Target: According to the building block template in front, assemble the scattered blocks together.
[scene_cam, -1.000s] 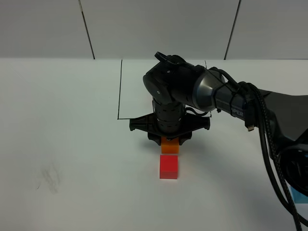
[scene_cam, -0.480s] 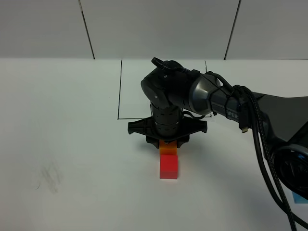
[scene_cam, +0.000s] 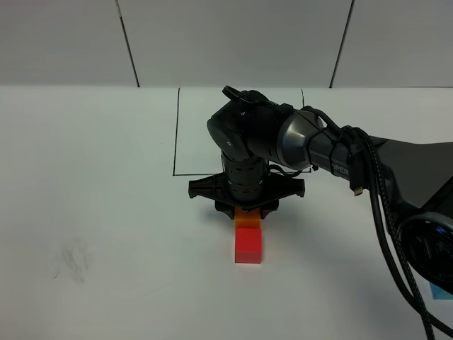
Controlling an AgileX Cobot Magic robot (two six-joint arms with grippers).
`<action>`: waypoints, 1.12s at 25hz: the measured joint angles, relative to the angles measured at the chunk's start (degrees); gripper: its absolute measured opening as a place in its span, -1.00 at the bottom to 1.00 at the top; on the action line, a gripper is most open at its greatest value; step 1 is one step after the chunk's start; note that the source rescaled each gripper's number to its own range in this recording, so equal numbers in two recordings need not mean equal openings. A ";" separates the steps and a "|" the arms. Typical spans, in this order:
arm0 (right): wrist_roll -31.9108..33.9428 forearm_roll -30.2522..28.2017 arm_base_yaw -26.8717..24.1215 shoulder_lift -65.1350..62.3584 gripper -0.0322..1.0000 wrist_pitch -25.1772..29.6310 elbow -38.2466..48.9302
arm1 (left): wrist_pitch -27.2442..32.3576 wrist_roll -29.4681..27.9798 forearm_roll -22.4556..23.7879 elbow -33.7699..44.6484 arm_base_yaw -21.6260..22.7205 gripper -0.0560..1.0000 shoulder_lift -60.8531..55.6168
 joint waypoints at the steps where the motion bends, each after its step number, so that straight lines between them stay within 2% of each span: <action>1: 0.00 0.00 0.00 0.06 -0.05 0.00 0.00 | 0.00 0.00 0.00 0.00 0.00 0.19 0.00; 28: 0.48 0.12 -0.05 2.67 -0.05 0.06 -0.42 | 0.00 0.00 0.00 0.00 0.00 0.19 0.00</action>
